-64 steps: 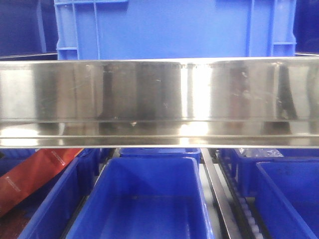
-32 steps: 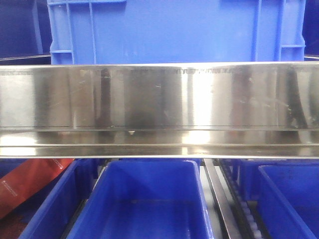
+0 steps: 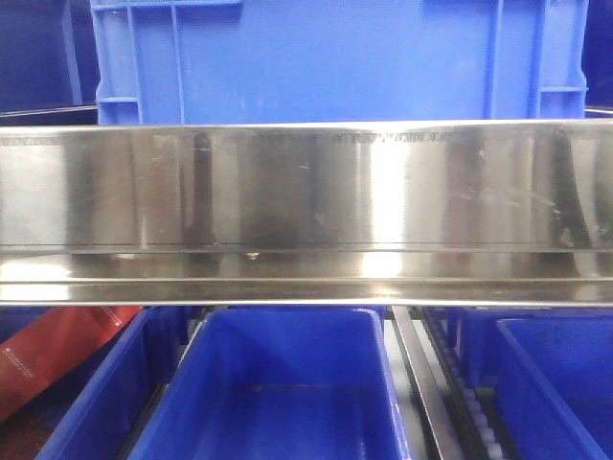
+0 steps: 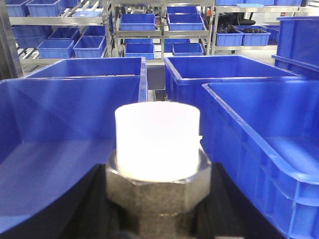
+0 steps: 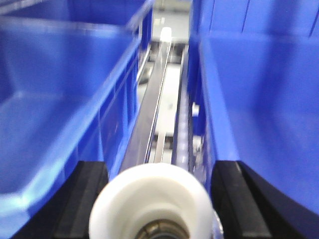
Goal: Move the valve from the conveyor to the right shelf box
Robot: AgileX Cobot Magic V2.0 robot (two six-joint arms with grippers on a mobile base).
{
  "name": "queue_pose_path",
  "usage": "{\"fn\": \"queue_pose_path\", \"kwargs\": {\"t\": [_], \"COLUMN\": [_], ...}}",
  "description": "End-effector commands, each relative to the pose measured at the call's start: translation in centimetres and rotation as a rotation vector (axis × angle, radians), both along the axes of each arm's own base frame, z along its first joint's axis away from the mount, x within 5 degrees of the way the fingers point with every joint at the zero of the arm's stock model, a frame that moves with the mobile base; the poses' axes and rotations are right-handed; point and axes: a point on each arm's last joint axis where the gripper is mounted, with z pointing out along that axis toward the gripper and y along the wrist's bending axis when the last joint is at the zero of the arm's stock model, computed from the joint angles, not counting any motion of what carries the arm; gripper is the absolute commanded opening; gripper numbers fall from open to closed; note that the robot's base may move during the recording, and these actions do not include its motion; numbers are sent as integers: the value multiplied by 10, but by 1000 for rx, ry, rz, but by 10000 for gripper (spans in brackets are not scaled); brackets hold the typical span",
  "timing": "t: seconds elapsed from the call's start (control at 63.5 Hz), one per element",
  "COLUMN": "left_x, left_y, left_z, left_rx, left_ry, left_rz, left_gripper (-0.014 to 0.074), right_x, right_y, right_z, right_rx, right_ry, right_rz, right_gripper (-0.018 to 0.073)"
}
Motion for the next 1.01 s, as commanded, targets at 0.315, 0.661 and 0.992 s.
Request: {"fn": "queue_pose_path", "kwargs": {"t": [0.315,0.661,0.992], "left_x": [-2,68,174], "left_y": [-1,-43,-138], "left_z": [15,81,80], "left_rx": [-15,40,60], "left_ry": [-143,-96,31], "left_rz": [-8,-237,-456], "left_gripper": [-111,-111,-111], "right_x": [-2,7,66], "right_y": [-2,18,83], "right_z": [19,80,97], "right_rx": [7,28,46], "right_ry": [-152,-232,-196], "right_rz": [-26,95,322], "right_gripper": [-153,-153,-153]}}
